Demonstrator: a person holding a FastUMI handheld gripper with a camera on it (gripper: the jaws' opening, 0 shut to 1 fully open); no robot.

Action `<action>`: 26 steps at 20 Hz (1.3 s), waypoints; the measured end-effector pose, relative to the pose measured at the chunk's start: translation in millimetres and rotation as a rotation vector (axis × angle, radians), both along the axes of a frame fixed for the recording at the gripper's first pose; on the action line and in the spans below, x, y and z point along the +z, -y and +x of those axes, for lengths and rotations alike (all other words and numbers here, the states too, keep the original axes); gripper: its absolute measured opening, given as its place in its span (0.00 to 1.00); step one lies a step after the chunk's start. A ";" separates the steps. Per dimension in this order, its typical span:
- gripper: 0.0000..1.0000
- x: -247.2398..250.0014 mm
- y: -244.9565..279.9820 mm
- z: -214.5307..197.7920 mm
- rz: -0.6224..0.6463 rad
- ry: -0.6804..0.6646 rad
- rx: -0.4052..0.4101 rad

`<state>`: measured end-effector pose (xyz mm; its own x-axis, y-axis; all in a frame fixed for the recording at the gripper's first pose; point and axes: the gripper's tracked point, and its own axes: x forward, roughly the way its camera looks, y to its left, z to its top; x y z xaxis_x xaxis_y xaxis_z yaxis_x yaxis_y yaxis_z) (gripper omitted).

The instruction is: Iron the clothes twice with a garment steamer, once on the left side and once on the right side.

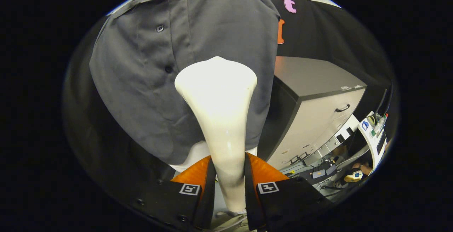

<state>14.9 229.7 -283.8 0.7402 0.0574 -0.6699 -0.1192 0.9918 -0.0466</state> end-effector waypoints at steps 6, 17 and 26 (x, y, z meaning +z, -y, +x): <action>0.45 49.9 -28.3 5.2 0.028 0.090 0.021; 0.45 125.0 -115.9 10.5 0.058 0.247 0.129; 0.45 134.2 -171.6 22.2 0.047 0.291 0.165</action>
